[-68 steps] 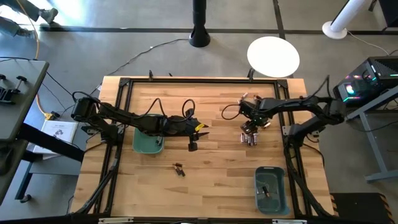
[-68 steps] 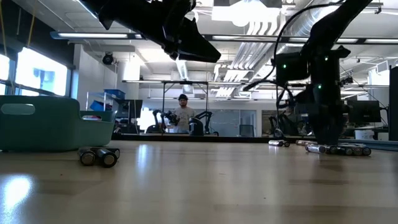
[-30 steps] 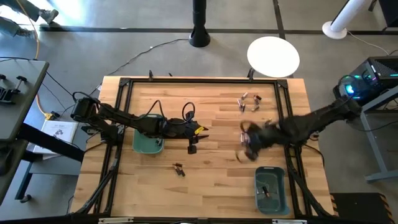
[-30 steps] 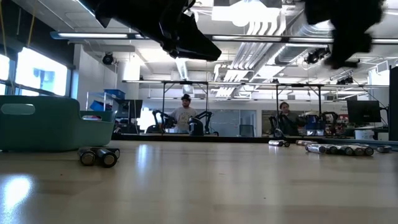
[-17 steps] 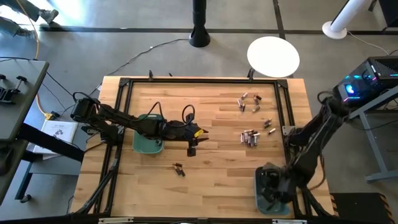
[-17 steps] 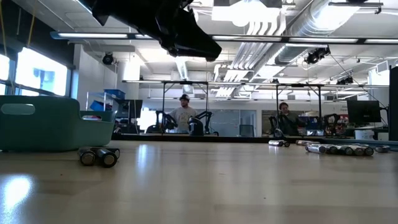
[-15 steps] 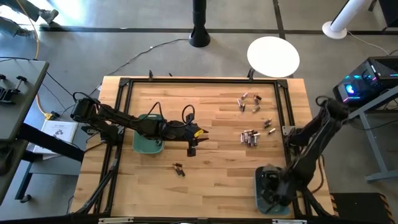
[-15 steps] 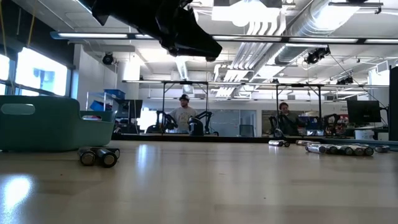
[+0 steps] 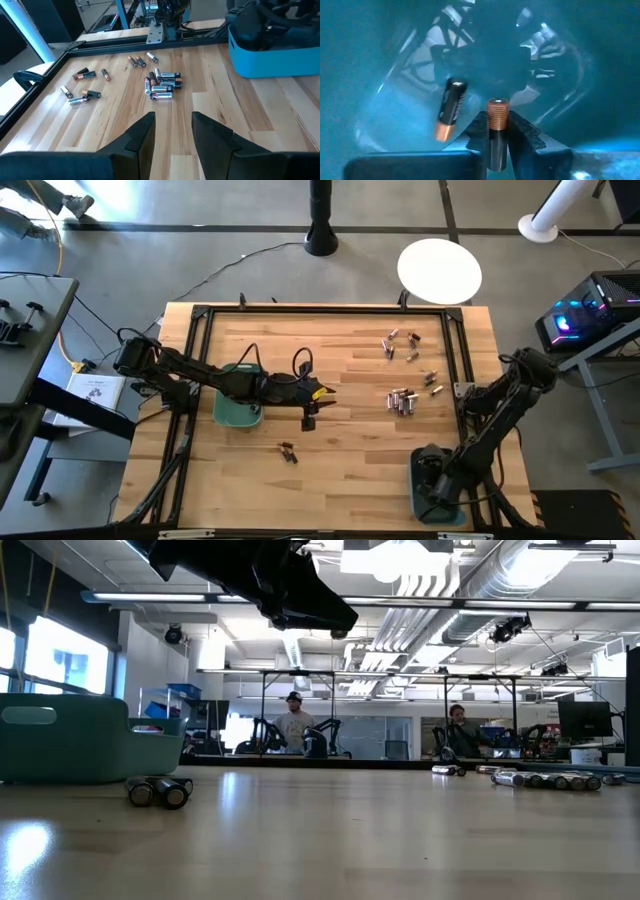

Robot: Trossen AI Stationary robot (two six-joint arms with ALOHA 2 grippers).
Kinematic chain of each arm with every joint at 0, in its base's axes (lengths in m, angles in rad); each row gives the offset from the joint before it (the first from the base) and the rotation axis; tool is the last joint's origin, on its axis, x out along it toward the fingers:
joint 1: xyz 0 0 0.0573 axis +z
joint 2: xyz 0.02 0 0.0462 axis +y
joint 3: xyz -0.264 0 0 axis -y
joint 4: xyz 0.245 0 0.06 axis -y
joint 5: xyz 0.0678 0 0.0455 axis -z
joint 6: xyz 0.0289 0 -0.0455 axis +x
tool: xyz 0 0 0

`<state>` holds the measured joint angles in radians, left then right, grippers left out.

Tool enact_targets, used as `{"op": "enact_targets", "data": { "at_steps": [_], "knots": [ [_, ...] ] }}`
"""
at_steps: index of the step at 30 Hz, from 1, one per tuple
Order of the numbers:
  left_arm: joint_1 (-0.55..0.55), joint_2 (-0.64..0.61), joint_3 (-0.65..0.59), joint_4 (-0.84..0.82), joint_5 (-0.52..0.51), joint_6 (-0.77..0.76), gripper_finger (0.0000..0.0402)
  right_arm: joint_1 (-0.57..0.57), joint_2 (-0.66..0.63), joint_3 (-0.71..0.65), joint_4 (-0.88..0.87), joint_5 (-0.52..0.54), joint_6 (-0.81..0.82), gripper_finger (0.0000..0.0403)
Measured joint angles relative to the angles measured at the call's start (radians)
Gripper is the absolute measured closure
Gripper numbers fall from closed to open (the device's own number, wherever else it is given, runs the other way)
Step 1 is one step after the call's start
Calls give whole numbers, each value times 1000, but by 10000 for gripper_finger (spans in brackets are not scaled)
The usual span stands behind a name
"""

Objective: Sort batteries
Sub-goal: Put the black battery into the blue bin

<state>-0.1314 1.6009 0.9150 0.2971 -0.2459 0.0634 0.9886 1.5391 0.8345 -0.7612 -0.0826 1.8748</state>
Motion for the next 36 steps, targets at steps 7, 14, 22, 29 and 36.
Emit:
{"op": "enact_targets", "data": {
  "at_steps": [7,14,22,29,36],
  "knots": [
    [0,0,0,15,0,-2,282,-10,-20,0,-56,-34,-47,257],
    [0,0,0,19,0,-7,282,-30,-159,7,-92,-161,-13,226],
    [0,0,0,39,0,-7,282,-52,-329,100,-158,111,-72,225],
    [2,0,0,76,0,17,282,-333,-399,101,-271,401,-524,225],
    [3,0,0,67,0,19,282,-789,-389,101,-351,373,-1038,213]
  ]
}}
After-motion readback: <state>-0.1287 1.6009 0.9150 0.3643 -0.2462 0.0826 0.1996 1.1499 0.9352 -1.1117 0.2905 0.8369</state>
